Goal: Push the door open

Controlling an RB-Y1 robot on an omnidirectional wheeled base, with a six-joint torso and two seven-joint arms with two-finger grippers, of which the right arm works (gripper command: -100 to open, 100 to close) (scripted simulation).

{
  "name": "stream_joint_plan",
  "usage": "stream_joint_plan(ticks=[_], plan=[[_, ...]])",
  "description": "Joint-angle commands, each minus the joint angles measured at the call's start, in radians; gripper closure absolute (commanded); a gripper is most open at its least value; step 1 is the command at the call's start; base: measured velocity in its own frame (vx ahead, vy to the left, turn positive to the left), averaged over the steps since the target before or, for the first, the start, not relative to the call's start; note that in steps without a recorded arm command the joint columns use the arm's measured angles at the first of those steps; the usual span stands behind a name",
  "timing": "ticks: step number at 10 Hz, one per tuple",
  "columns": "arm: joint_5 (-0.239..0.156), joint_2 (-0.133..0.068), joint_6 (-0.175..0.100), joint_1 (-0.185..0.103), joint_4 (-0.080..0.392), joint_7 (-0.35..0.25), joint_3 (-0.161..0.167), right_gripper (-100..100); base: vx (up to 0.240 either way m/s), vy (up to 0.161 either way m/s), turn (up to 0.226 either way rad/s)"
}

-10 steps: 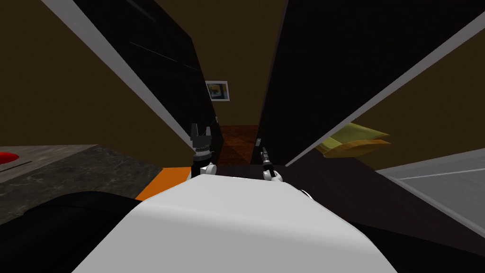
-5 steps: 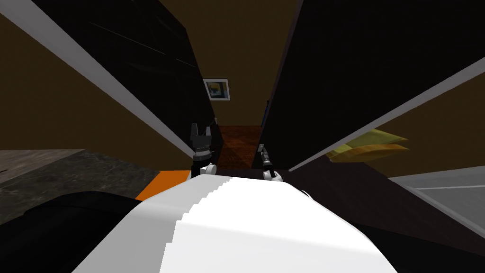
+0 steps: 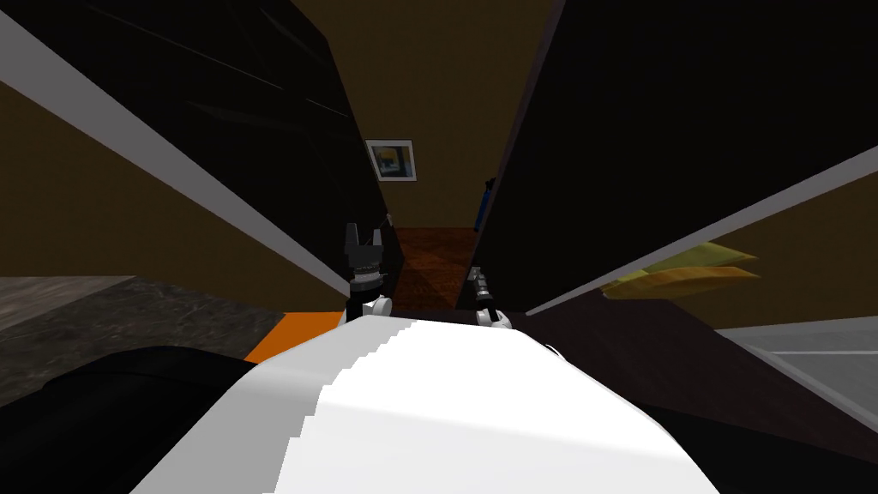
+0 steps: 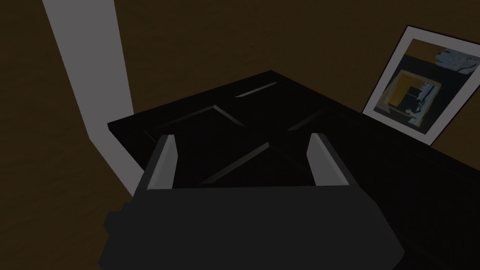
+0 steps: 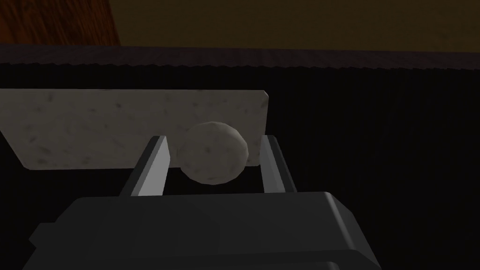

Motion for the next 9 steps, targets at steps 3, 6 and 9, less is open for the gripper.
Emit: stream_joint_plan(ticks=[3, 6, 9], plan=[[0.0, 0.0, 0.001, 0.0, 0.0, 0.0, 0.0, 100, -0.021, 0.002, 0.001], [-0.007, -0.003, 0.004, 0.002, 0.003, 0.005, -0.013, 100, 0.037, 0.011, -0.01], [-0.018, -0.007, 0.005, 0.002, 0.005, 0.012, -0.031, 100, 0.168, 0.044, -0.031]])
